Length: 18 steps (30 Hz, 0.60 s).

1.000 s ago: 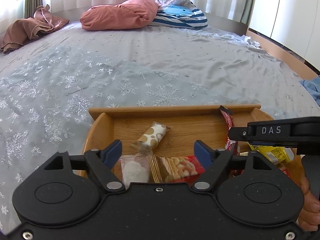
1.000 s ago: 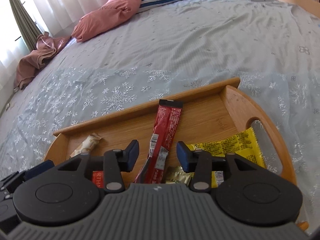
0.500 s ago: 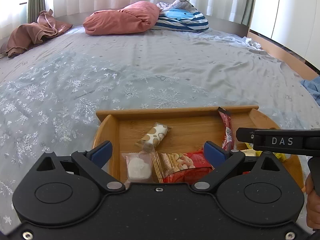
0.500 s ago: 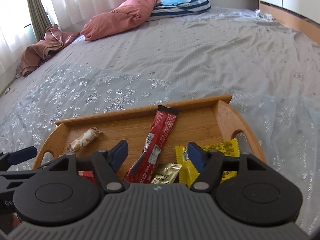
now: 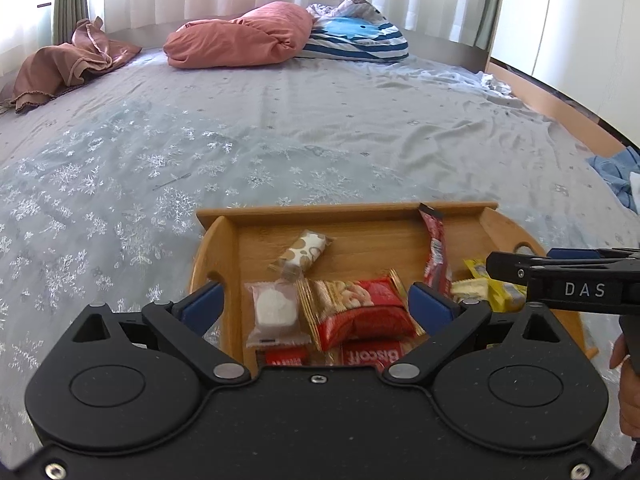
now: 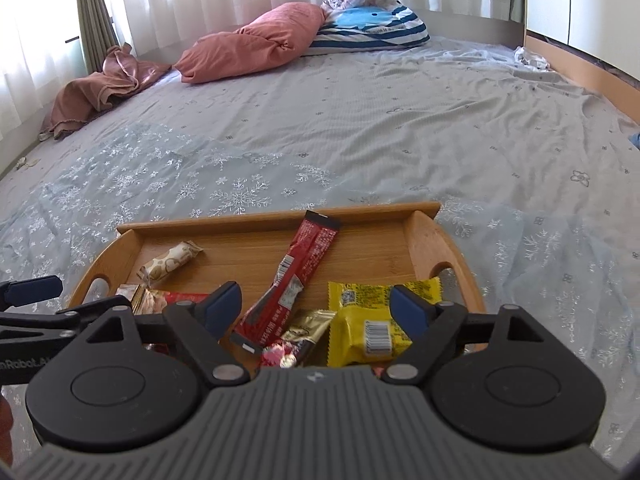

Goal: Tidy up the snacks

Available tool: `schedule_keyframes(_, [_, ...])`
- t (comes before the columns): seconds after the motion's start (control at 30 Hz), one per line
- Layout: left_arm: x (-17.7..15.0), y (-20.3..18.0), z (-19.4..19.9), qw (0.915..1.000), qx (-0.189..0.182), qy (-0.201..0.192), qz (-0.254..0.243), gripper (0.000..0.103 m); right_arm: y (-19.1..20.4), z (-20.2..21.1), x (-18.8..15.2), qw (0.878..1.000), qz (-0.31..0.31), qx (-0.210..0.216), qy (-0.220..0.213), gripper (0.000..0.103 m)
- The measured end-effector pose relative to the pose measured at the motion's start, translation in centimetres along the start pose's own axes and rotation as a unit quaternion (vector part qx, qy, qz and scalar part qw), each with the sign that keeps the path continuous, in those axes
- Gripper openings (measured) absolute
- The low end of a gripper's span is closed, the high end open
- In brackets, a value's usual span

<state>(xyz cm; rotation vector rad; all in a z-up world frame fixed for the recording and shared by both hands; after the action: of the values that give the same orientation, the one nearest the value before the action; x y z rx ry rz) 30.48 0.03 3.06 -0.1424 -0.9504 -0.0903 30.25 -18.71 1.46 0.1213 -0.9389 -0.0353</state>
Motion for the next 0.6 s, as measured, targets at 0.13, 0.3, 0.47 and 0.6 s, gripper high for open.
schedule_keyframes(0.13, [-0.5, -0.3, 1.8, 0.9999, -0.01, -0.002, 0.002, 0.099, -0.4, 1.3, -0.3, 1.0, 0.002, 0.006, -0.006, 0.092])
schedule_keyframes(0.3, [-1.3, -0.5, 4.2, 0.9998, -0.017, -0.002, 0.004, 0.099, -0.6, 3.1, -0.8, 1.0, 0.009, 0.014, -0.015, 0.093])
schedule_keyframes(0.47, [-1.7, -0.6, 6.9, 0.9999, -0.009, -0.013, -0.001, 0.1, -0.8, 5.1, -1.2, 0.999, 0.007, 0.024, -0.029, 0.096])
schedule_keyframes(0.6, [-2.5, -0.9, 8.7, 0.9998, -0.012, -0.016, 0.001, 0.1, -0.5, 6.7, -1.7, 0.999, 0.016, 0.027, -0.04, 0.098])
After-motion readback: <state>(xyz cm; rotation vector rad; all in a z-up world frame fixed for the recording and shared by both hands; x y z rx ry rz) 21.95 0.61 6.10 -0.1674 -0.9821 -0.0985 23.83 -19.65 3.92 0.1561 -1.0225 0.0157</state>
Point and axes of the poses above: each gripper's, at about its wrist camera, not at the fingertips, and z roughly against the way its jaws point, y to its left, x to its top, the point moved 8 cm from there along -z, roughly the way its jaws point, and after that the axes turned 7 degrees about -y, right-handed, at the moved point
